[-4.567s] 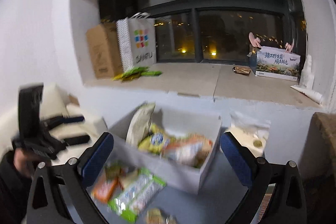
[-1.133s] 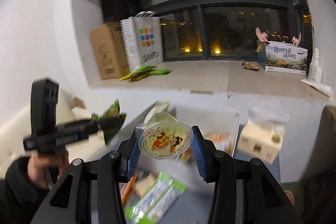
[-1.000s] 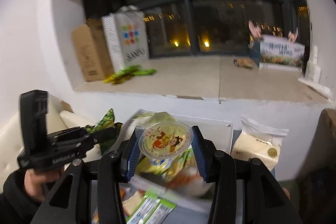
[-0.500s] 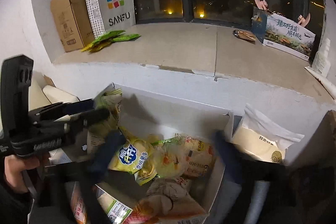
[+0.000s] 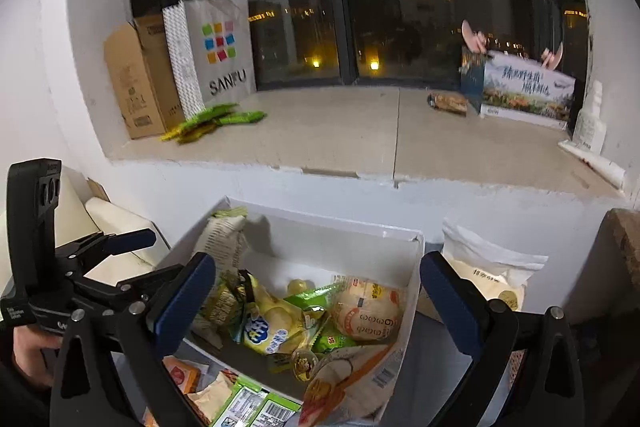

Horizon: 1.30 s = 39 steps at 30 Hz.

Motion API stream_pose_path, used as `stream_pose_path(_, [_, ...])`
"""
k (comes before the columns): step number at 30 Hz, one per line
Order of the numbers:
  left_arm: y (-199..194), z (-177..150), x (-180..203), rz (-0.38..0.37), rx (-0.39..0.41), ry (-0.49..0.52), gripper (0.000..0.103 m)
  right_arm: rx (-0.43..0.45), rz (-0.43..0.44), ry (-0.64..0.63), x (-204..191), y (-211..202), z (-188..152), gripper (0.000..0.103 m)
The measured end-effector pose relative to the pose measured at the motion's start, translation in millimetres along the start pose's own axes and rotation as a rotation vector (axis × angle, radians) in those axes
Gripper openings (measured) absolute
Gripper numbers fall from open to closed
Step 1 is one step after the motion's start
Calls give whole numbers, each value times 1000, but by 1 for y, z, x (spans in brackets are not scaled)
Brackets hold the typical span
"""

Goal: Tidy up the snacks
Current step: 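Grasp the yellow cracker pack with the right gripper while the left gripper grasps the orange pack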

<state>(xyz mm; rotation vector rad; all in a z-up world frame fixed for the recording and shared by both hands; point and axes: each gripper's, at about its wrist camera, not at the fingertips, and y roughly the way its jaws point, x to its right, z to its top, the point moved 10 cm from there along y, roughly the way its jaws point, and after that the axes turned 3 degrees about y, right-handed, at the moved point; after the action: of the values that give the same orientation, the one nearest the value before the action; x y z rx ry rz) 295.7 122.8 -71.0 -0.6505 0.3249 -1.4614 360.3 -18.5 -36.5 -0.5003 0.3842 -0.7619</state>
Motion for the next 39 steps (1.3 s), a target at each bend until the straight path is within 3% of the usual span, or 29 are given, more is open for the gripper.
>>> stream_pose_path(7, [-73,-16,20,10,106,58,103,127,44,-83,-23,-68,-11,103])
stream_pose_path(15, [-133,-75,41,0,137,83,103,186,93,-167,-36,-143,-78,103])
stream_pose_path(21, [-143,-131,48,2,98,85,103,90,56,-211,-18,-147,-157,103])
stream_pose_path(28, [-159,-167,50,-11,80,51,103,-144,43,-243,6,-104,-248,103])
stream_pose_path(39, [-160,-171,45,-40,75,9,103,-302,138,-331,12,-42,-291,103])
